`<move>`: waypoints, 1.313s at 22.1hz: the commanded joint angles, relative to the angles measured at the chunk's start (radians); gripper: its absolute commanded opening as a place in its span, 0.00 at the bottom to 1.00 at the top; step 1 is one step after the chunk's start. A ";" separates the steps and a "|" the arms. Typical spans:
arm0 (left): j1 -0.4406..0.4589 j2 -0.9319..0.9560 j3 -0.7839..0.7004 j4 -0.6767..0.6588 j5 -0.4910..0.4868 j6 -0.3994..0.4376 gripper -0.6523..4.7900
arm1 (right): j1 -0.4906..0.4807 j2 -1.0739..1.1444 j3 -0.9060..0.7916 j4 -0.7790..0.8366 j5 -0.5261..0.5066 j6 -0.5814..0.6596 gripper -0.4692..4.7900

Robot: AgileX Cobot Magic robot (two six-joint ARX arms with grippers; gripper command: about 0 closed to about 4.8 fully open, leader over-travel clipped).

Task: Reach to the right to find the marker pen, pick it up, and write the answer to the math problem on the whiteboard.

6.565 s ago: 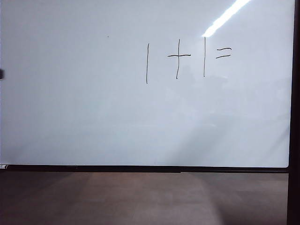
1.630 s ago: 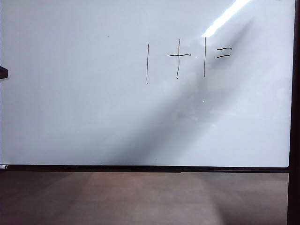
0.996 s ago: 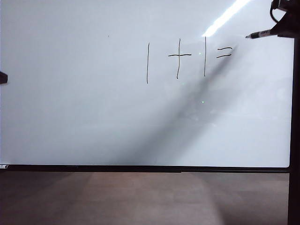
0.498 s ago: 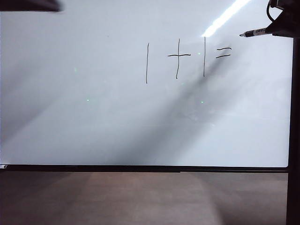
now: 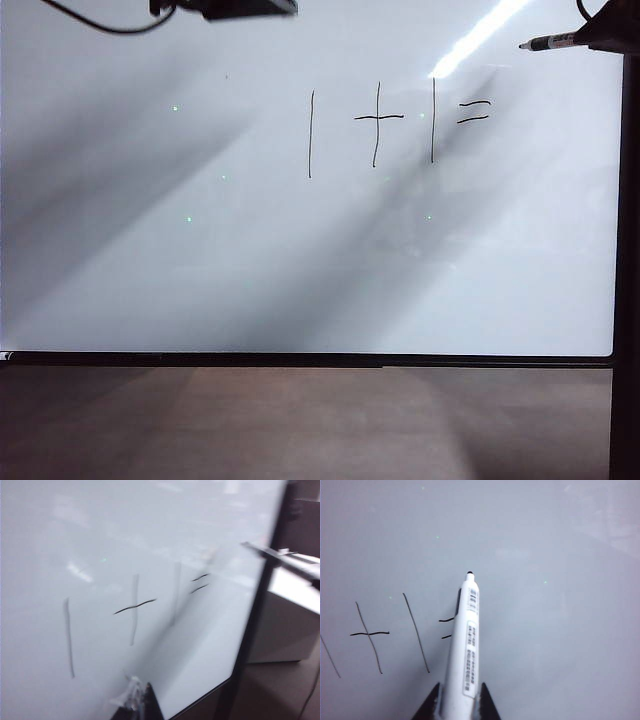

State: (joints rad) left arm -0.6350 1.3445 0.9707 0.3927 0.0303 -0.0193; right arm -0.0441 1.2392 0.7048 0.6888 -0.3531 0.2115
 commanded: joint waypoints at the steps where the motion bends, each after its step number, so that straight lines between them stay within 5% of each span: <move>1: -0.010 0.024 0.002 -0.006 0.011 0.002 0.11 | 0.002 -0.008 0.004 -0.014 0.003 0.002 0.08; 29: -0.018 0.023 0.001 -0.003 0.037 0.002 0.11 | 0.004 0.095 0.036 0.027 0.006 -0.006 0.08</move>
State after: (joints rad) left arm -0.6514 1.3712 0.9691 0.3782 0.0666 -0.0189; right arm -0.0422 1.3384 0.7334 0.6910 -0.3424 0.2020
